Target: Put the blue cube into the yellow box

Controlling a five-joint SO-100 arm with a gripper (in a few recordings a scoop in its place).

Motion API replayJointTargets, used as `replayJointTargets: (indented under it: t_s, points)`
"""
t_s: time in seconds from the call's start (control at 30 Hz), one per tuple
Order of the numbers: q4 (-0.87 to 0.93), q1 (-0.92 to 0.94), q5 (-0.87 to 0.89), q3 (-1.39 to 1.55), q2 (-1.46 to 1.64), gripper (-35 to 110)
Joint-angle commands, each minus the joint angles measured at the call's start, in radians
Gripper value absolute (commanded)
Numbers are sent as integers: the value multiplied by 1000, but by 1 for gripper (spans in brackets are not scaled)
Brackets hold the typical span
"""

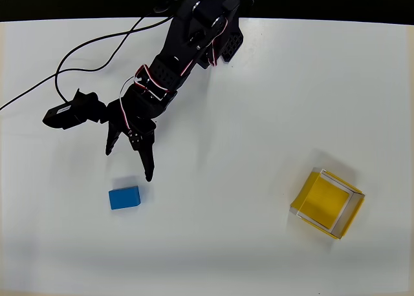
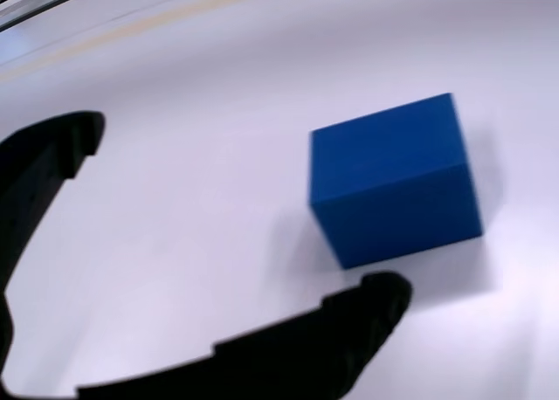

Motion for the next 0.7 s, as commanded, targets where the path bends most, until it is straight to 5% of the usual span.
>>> replayJointTargets:
  t_s: [0.0, 0.67]
  points:
    - [-78, 32, -3, -206, -48, 64]
    - [-209, -31, -89, -647, -581, 67]
